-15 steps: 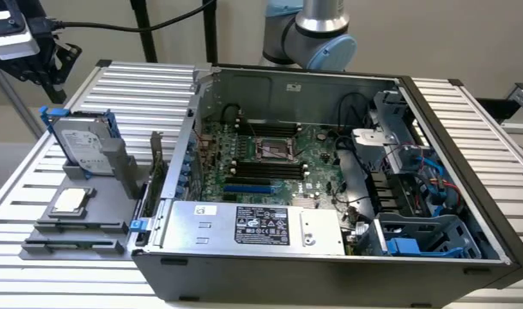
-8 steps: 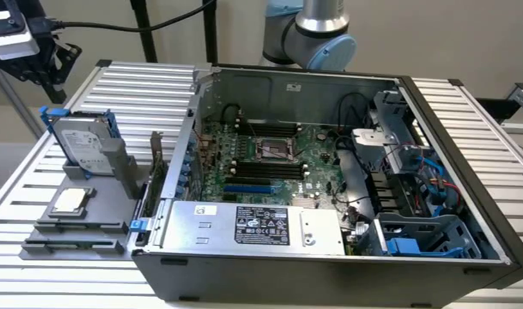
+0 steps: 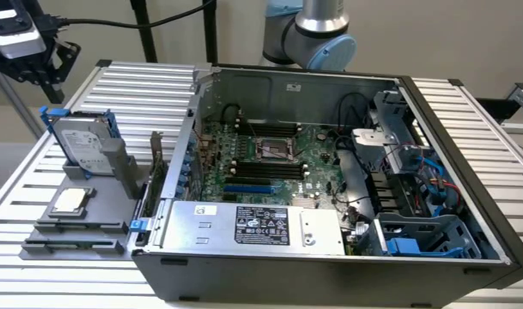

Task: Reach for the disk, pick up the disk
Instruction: 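Reach for the disk, then pick up the disk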

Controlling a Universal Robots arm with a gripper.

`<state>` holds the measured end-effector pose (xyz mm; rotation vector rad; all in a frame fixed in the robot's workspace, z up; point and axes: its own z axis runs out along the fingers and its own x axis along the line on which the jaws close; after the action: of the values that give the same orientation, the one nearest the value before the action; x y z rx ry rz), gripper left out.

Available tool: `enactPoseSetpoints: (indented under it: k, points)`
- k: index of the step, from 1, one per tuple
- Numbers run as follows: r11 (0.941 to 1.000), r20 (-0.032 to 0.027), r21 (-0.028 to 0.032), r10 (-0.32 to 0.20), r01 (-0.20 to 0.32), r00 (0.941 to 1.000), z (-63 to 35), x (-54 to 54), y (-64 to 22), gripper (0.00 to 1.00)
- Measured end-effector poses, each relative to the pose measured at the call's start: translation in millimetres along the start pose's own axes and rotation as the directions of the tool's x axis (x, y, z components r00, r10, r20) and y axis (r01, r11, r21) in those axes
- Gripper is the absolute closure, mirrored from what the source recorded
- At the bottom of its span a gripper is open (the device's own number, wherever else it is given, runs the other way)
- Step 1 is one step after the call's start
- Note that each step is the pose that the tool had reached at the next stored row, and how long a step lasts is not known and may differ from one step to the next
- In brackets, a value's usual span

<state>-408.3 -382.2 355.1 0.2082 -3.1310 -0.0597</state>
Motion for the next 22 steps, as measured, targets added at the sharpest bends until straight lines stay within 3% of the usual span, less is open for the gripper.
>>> enactPoseSetpoints:
  k: [6,12,17,22]
  points:
    - [0.9940,-0.0041,-0.0002,-0.109,0.109,0.9940,0.1,0.0,0.0,0.89]
    - [0.9764,-0.0082,-0.0008,-0.216,0.216,0.9763,0.1,0.0,0.0,0.89]
    - [0.9525,-0.0116,-0.0017,-0.304,0.304,0.9525,0.2,0.0,0.0,0.89]
    - [0.9212,-0.0148,-0.0028,-0.389,0.389,0.9211,0.2,0.0,0.0,0.89]
